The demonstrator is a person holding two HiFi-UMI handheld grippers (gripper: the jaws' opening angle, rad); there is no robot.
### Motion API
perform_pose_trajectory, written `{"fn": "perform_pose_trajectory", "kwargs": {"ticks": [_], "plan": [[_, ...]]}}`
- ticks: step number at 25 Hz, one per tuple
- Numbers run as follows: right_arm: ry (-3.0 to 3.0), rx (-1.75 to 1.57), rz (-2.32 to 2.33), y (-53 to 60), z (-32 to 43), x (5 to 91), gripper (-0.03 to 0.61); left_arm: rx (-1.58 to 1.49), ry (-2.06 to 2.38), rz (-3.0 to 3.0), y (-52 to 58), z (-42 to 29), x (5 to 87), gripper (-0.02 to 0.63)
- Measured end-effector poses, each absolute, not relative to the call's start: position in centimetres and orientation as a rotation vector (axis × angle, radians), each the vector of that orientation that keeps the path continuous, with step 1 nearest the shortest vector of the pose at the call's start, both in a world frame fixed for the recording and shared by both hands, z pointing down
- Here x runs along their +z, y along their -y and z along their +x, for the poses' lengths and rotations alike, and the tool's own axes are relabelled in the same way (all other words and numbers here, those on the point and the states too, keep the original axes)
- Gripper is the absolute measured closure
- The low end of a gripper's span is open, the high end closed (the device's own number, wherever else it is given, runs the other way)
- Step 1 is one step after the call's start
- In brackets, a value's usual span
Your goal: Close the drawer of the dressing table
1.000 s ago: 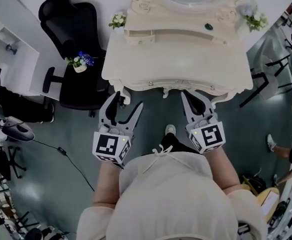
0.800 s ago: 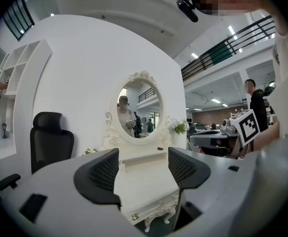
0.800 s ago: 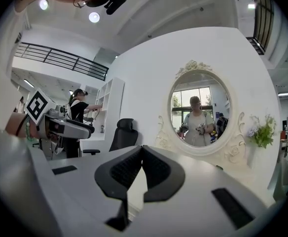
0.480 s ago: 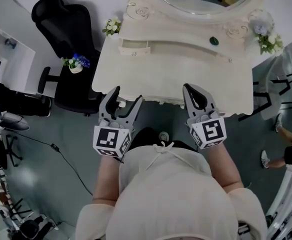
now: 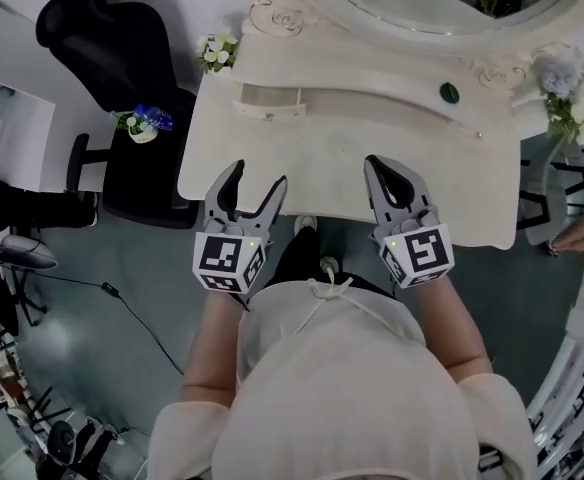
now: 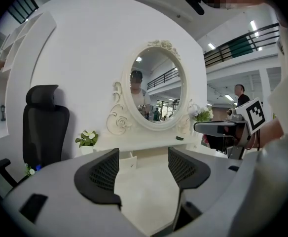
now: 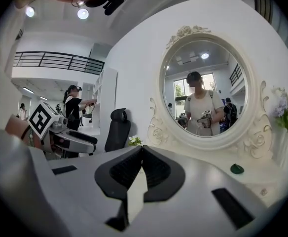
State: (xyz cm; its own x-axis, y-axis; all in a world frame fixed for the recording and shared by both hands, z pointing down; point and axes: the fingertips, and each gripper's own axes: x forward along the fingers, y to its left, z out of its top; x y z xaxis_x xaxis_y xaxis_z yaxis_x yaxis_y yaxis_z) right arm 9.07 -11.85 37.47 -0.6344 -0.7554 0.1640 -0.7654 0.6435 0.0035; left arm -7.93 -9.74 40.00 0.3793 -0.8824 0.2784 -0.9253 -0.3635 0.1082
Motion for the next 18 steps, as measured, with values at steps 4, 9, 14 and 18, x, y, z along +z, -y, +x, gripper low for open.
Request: {"fn": "perform_pose_trajectory", "kwargs": {"ticks": [4,9,14,18], "plan": [[2.687,0.129,1.252,14.8,7.9,40.1,0.572,0.284,1.568,2.361,13.1,-8.8,43.2,0.296],[2.666,0.123,1.223,17.2,6.0,42.8,0.572,0.352,1.521,2.308,16.3,-9.6,48.3,0.296],[2.644,0.093,1.198,18.9,4.7,44.7,0.572,0.412,1.487,2.244,18.4,-10.2,52.5,0.298],[2.607,0.136,1.195,20.1,4.0,46.1,0.572,0.438,1.473,2.208,20.0,-10.6,55.2,0.298]]}}
